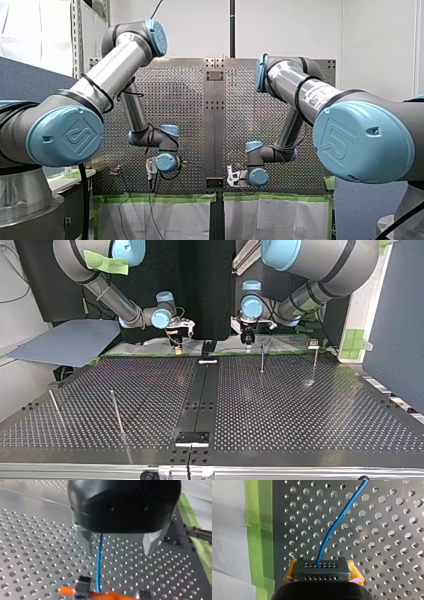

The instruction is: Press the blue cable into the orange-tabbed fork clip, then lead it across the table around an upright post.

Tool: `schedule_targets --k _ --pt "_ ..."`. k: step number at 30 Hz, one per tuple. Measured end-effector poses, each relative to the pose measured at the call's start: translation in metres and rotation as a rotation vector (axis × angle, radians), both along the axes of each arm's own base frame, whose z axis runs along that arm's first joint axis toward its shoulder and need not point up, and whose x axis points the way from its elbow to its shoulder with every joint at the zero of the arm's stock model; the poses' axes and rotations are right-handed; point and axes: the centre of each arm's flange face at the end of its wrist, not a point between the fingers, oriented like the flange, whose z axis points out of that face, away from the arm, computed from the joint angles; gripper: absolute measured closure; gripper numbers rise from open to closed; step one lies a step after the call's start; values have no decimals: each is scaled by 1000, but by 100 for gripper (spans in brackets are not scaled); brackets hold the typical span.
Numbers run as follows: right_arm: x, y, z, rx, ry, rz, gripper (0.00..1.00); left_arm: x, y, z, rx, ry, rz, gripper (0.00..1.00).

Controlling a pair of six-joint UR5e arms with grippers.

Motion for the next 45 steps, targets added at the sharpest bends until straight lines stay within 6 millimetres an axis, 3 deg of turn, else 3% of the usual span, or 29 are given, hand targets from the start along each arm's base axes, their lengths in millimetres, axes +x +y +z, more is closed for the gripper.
schedule_targets --k 7,20,21,22,23,24,25,27,28,29,45 --pt "0 0 0 1 1 0 100 13 -5 4 -1 -22 26 0" --pt "0 0 -1 2 1 0 100 14 -5 5 47 -26 32 0" --pt "0 0 -1 2 1 0 100 14 -5 5 50 -27 30 12" --pt "0 0 -1 2 1 0 100 14 -5 5 53 -27 29 12" --pt "0 0 -1 2 1 0 100 14 -5 5 55 -28 29 26" --pt "0 0 -1 2 1 0 100 14 -5 5 56 -29 30 47" --pt "0 0 -1 2 1 0 100 14 -5 5 57 -30 32 47" --pt "0 0 -1 2 1 0 100 15 -5 6 57 -35 37 76" --pt "0 0 -1 2 1 0 100 15 -5 6 57 -36 39 76" --pt "0 0 -1 2 1 0 100 15 -5 6 57 -37 41 100" --pt "-1 2 -1 11 8 0 100 17 -4 8 51 -55 53 100"
